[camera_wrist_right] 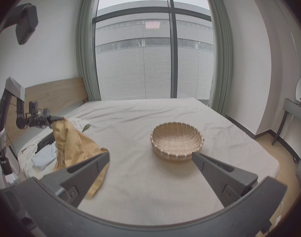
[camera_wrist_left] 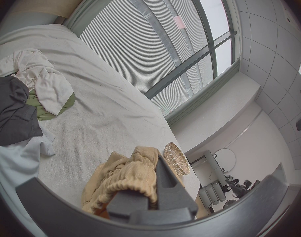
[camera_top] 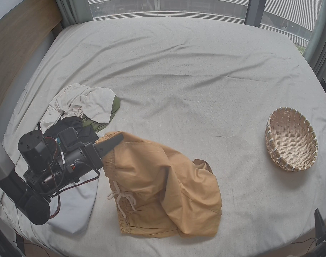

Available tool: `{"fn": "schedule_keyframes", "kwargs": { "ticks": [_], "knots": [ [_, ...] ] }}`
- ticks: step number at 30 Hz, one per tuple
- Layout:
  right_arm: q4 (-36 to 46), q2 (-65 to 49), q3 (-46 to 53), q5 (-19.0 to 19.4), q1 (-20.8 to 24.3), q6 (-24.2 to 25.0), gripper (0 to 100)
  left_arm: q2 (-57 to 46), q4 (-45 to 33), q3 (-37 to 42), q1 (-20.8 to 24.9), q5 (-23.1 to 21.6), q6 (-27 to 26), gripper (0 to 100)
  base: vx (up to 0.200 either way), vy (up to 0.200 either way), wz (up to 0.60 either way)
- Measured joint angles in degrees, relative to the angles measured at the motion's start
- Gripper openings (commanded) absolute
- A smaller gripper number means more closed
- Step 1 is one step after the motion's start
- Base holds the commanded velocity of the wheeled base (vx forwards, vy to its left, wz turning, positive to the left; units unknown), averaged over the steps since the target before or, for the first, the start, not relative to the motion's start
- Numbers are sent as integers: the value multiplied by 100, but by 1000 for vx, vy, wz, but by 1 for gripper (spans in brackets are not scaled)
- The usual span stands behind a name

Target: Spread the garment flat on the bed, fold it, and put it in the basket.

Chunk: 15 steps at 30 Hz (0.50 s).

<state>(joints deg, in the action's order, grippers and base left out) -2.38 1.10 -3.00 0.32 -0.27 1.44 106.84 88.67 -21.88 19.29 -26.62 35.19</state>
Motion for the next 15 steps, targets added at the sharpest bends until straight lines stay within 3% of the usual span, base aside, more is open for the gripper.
{"fn": "schedule_keyframes", "kwargs": {
  "ticks": [4, 10, 15],
  "knots": [
    [24, 347, -505, 206, 130, 364, 100, 18, 6, -24, 6, 27, -2, 0, 0, 0, 0],
    [-63, 1563, -1040, 786, 727, 1681, 100, 24, 6, -61, 11, 35, -22, 0, 0, 0, 0],
    [-433, 2850, -1301, 1090, 1195, 2256, 100, 27, 6, -74, 11, 51, -41, 0, 0, 0, 0]
  ]
}}
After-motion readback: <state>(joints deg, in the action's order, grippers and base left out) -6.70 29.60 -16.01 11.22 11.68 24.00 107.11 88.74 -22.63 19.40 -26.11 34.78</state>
